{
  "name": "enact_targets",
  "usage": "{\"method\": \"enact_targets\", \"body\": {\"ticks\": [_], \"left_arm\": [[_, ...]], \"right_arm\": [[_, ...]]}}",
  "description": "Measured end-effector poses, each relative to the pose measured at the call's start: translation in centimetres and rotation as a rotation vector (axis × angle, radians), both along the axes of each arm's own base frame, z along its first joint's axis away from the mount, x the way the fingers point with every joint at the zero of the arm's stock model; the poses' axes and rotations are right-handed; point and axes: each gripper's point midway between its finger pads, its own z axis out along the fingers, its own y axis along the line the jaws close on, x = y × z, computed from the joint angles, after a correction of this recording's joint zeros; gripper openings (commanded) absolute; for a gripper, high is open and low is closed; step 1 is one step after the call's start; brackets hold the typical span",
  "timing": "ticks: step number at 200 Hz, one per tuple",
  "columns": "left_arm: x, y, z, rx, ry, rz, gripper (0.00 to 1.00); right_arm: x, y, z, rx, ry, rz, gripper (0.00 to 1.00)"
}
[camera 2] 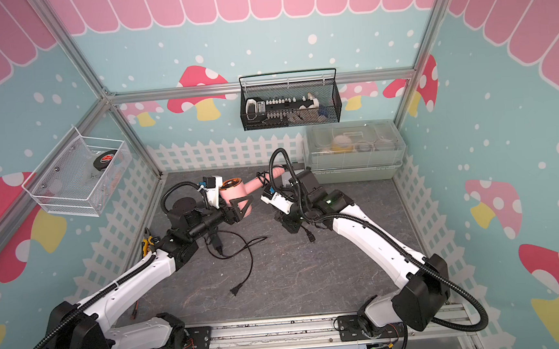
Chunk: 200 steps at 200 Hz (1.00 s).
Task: Wrap the cord around the hair dryer
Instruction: Wrap the power cord around the hair dryer.
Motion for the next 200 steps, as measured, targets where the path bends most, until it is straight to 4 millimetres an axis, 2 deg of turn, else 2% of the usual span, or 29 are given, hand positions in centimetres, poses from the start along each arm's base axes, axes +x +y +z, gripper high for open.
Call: {"method": "enact_targets", "body": {"ticks": [40, 73, 110, 153, 200], "left_arm": [[-0.3, -0.4, -0.4, 0.034, 0.01, -0.013, 0.0], [-0.6, -1.1, -0.3, 0.075, 0.002, -0.02, 0.0], [-1.4, -2.2, -1.3, 0.139, 0.011, -0.038, 0.0], [-2.6, -3.4, -3.8, 0.23, 0.062, -0.067, 0.0], [-5.0, -4.9, -5.8, 0.314, 0.101, -0.14, 0.0]], "right_arm": [[-0.9, -0.2, 1.7, -0.083, -0.049, 0.019, 0.0], [-0.6, -0.9, 2.8, -0.159, -0.078, 0.022, 0.0], [0.1, -1.8, 3.7, -0.243, -0.115, 0.028, 0.0], [2.3, -2.4, 3.2, -0.386, -0.162, 0.034, 0.0], [5.7, -1.7, 2.9, -0.514, -0.231, 0.059, 0.0]]}}
